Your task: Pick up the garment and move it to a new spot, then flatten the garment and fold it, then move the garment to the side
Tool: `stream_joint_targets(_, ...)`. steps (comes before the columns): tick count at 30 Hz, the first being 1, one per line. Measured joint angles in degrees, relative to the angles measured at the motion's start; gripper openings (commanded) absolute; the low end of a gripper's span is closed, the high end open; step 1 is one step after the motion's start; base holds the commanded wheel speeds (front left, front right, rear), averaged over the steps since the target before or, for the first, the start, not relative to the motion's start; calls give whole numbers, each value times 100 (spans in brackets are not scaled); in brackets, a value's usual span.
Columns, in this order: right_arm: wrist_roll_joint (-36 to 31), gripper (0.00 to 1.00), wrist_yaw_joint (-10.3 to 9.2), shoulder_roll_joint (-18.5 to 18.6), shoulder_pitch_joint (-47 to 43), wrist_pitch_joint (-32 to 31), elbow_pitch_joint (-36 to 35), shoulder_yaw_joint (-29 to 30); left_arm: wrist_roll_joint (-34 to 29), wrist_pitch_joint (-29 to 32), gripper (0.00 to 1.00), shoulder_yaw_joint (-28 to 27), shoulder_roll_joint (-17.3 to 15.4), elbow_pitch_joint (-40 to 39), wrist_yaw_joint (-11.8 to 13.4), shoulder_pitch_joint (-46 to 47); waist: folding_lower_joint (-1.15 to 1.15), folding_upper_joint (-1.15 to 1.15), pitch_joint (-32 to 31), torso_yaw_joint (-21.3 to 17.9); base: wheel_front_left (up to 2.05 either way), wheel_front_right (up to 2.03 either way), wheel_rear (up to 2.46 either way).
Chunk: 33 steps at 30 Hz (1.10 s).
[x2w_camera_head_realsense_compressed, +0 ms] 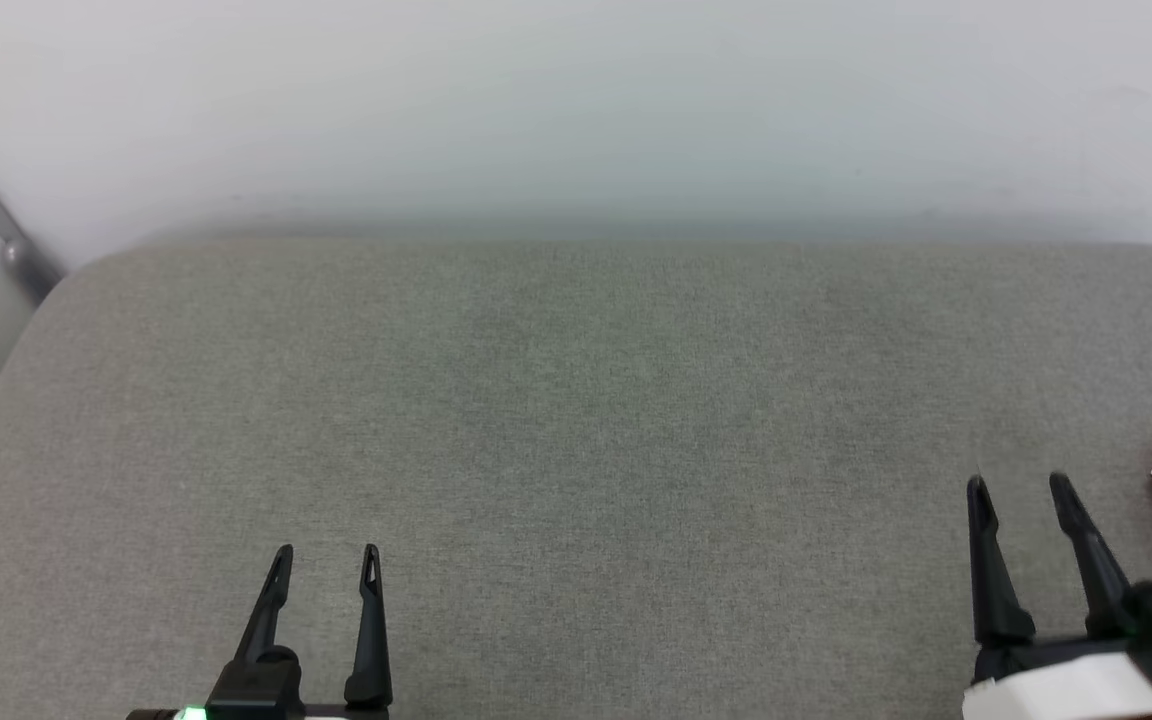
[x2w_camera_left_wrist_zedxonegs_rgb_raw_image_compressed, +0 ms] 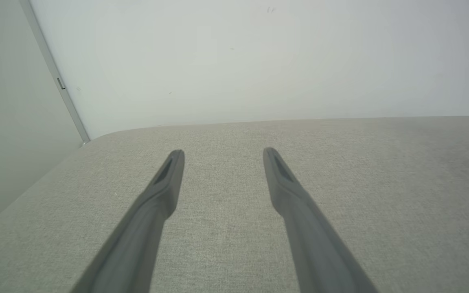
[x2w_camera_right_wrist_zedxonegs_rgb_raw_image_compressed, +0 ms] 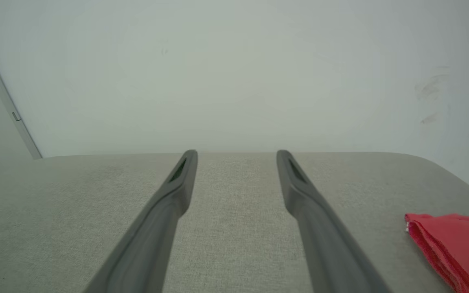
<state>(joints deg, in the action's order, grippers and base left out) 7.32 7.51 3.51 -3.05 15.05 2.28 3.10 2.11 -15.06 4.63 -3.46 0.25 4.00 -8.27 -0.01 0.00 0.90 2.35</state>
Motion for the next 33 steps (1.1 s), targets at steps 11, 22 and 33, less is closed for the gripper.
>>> stream_joint_targets(11, 430, 100, 0, -48, -922, 3, -363, 77, 4, -1, 100, 33, 22, 81, -4, -177, 0, 0, -218, 60, 0, 0, 0)
stream_joint_targets(22, 477, 100, 0, -49, -1054, 3, -372, 111, 64, -1, 100, 9, 37, 157, -81, -197, 0, 0, -270, 68, 0, 0, 0)
stream_joint_targets(33, 686, 0, 1, -49, -1112, -49, -100, 70, 311, 64, 0, 27, 41, 449, -91, -209, 0, 0, -273, 57, 0, 0, 0)
